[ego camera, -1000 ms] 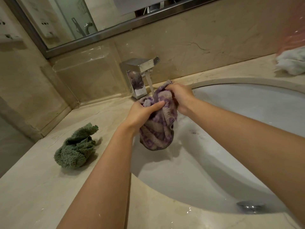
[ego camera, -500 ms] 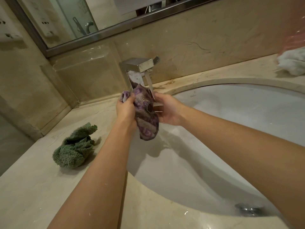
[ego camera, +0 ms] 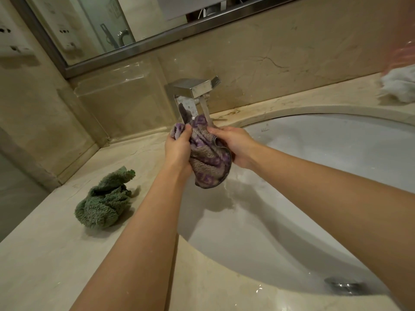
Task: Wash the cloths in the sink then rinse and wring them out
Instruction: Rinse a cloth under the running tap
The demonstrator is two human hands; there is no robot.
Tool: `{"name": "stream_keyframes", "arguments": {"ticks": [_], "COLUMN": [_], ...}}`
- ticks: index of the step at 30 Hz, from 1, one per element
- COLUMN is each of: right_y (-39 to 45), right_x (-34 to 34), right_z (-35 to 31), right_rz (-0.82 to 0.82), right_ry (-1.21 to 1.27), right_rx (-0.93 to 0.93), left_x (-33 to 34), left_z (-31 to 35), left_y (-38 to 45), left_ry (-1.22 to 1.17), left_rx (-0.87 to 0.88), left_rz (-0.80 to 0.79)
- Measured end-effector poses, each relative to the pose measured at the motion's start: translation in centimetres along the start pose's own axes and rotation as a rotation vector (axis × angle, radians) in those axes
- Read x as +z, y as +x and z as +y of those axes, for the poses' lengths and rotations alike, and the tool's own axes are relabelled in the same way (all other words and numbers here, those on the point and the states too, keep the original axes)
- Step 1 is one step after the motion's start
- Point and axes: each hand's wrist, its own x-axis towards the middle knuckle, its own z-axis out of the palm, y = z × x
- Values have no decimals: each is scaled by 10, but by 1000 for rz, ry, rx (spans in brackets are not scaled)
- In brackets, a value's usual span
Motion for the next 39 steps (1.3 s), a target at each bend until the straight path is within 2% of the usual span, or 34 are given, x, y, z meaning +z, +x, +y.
{"name": "stream_keyframes", "arguments": {"ticks": [4,7,10,12,15,18,21,25,31,39], "right_y": [2,3,4,5,5,5,5,2,2,1], "right_x": [2,1,-6,-11,-13,-10,-7,-6,-6,-12], "right_z": [-1,-2,-5,-8,-12,-13,-13,-13,-10,-11], "right_rz": [47,101,140,129,112,101,114,116,101,38], "right_ry": [4,13,112,196,264,240,157,203,133,90], "right_rx": [-62,-80,-65,-76,-82,-56,-24,26,40,68], "left_x": [-1,1,6,7,6,7,8,6,4,8], "left_z": [-2,-1,2,-1,-3,-4,-6,-6,-8,-8], "left_y": [1,-3,-14,-17,-16,-12,-10,-5,0,-5], "left_ry": [30,143,259,373,473,420,333,317,428,435], "left_rx": [-6,-69,-249,-308,-343,-310,-243,-157,-55,-48], "left_rz": [15,-7,-197,-323,-392,-347,-228,-114,31,-14]}}
